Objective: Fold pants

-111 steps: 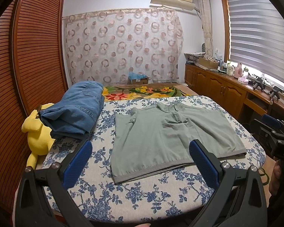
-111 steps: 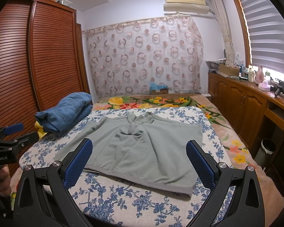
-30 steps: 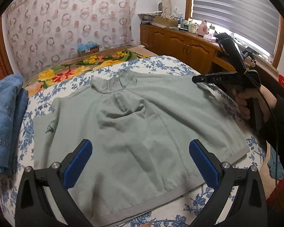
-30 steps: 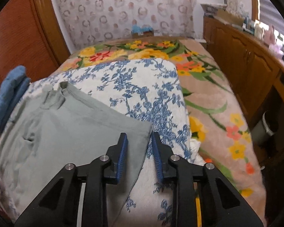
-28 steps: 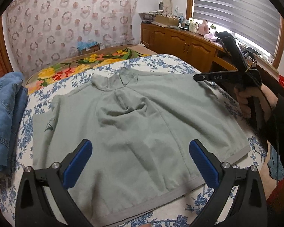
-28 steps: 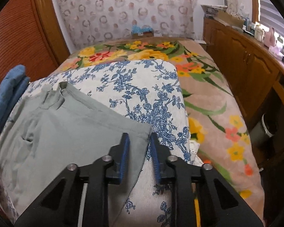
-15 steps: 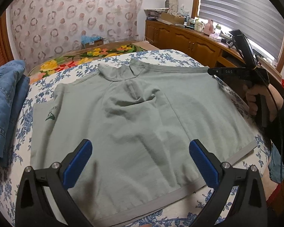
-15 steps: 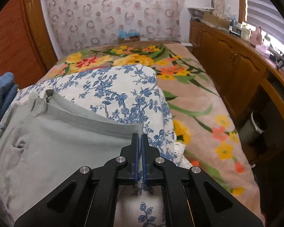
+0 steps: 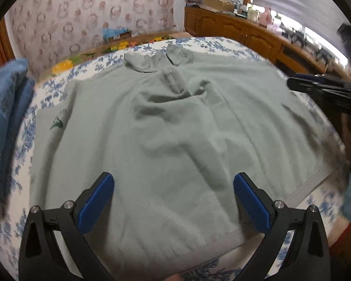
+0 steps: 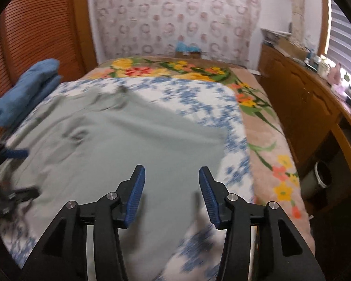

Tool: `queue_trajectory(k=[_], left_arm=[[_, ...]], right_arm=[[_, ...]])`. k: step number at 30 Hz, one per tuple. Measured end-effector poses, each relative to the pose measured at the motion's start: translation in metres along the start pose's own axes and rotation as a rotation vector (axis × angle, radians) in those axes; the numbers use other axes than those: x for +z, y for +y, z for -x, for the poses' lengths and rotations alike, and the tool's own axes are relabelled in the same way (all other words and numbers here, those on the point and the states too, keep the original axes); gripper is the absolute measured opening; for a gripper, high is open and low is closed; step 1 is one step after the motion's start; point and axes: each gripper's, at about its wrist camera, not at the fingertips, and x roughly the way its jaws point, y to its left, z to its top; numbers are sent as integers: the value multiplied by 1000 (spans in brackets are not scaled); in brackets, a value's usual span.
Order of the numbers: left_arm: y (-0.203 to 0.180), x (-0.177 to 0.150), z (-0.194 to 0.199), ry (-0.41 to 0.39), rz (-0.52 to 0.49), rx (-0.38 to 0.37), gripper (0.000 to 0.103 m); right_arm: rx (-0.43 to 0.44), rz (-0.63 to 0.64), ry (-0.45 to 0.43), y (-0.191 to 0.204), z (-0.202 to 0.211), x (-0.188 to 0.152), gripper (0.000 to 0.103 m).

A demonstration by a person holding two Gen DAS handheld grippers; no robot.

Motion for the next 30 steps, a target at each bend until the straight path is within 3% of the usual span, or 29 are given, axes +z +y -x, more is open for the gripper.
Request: queue_trajectory(k=[7,17,21,30], left_arm=[[1,-2,2,-12,6,0,103],[4,-16,14,-15,-14,-7,103],[22,-32,38,-51,35,-29,103],[76,-65,93,-154,146,24,102]], right_arm=[[81,21,-19,41,21,-28,50],[98,-11,-13,59,32,-60,52],[99,-16,-16,64,30,-67,52],[120,-31,-19,71,31,-72,52]])
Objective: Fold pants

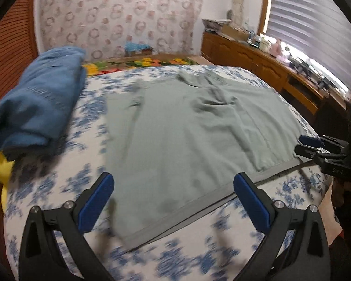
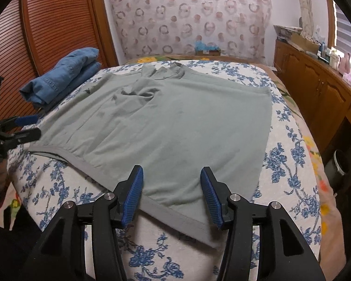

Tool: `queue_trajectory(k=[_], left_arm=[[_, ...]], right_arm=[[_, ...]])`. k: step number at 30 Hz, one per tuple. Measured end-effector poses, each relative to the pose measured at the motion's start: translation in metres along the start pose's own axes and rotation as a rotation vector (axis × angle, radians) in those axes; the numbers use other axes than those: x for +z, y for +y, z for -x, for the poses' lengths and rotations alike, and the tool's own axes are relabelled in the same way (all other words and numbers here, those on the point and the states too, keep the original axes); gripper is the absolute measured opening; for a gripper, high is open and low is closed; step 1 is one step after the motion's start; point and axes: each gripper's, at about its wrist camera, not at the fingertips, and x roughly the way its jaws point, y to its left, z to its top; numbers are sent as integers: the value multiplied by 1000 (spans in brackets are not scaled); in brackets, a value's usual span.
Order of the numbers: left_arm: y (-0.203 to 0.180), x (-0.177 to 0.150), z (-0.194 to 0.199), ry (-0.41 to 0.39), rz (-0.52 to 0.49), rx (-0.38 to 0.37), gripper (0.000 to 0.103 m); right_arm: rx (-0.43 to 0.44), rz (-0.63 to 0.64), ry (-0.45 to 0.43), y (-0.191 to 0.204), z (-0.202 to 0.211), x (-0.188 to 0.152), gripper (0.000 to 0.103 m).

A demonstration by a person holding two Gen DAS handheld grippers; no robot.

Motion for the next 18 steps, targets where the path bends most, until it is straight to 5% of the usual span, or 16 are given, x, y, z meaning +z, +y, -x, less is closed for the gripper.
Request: queue_trajectory(k=[18], left_arm=[[42,-38,1,26,69,33,72]], right_arm=[[21,24,5,21,-8,-3,53]])
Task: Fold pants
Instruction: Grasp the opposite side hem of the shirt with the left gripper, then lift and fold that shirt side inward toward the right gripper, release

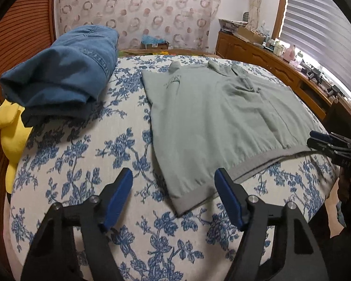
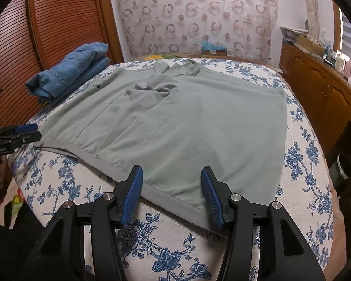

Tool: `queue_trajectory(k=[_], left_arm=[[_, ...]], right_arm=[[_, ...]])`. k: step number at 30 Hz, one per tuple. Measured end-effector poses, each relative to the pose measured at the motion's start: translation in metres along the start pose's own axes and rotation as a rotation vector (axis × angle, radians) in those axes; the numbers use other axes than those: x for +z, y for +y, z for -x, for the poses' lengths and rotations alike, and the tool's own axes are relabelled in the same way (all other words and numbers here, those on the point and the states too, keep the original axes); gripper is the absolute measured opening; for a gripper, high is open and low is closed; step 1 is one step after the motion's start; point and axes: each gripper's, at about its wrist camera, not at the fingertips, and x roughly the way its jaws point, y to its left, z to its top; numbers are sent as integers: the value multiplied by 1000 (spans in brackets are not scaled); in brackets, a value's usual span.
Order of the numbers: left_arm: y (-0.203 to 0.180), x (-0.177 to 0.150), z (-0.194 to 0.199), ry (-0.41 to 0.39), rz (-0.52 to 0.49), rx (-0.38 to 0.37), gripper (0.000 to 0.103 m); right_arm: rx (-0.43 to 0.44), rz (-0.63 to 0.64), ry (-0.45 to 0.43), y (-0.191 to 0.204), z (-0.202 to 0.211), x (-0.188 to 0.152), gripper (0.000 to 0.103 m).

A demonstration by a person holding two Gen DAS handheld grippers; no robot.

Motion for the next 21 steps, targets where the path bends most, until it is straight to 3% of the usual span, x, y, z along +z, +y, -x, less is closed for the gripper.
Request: queue_trajectory(k=[2,4,5,7,9,12,15,21], left_arm=[[-1,-2,1,1,1,2,72],[-1,-3,1,3,1,-6,62],[-1,-4,0,6,2,-8,50],[-1,-7,0,5,2,-11,44],[-2,-7,0,2,3,-19,27],[-4,-7,-1,5,-1,-26,10],[-6,-5,0,-7,2,-30,2],[-11,6,8,-41,-8,-41,0]], right_arm=[[-2,2,1,0,0,0,54],[0,3,0,0,0,0,54],[1,3,0,0,0,0,54],[0,3,-2,0,0,0,55],[1,2,-1,0,0,0,55],[2,3,-1,0,0,0,55],[2,2,-3,0,0,0,55],[7,-8,-10,2,2,-2,55]])
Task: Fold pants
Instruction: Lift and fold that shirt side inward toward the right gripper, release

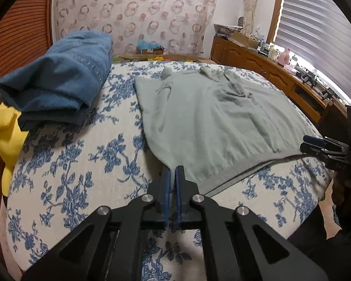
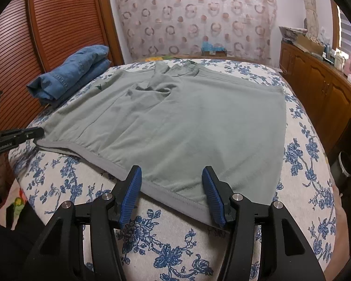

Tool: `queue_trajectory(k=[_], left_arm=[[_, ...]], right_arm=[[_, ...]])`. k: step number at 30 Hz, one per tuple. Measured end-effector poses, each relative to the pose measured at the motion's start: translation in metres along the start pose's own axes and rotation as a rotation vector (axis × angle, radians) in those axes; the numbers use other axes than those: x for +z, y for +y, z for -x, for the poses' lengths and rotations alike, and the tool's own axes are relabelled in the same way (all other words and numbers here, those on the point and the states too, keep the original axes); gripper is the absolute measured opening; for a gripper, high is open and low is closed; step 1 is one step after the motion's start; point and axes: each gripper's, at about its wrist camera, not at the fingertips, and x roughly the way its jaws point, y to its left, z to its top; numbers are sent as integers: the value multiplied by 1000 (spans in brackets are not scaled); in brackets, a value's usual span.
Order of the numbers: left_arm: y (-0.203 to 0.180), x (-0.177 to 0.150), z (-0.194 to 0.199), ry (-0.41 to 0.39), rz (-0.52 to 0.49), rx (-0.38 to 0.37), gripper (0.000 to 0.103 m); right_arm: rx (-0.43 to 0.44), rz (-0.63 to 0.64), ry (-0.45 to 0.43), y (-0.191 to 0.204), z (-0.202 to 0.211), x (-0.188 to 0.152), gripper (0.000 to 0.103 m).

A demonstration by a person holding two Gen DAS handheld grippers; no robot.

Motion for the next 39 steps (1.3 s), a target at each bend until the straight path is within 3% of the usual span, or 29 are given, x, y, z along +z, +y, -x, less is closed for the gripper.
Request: queue_trajectory(k=[14,31,39], left_arm=[[-51,40,-6,-28,-112,-84,0],[-155,101,-28,-41,-289,-212,0],[-222,126,-42,-32,-383,-276,0]], right_arm=[[-4,-49,-36,-18,13,-7,55],[-40,-122,-85,-61,34,-17,55],[-63,-158,-113,-80,50,-24,55]])
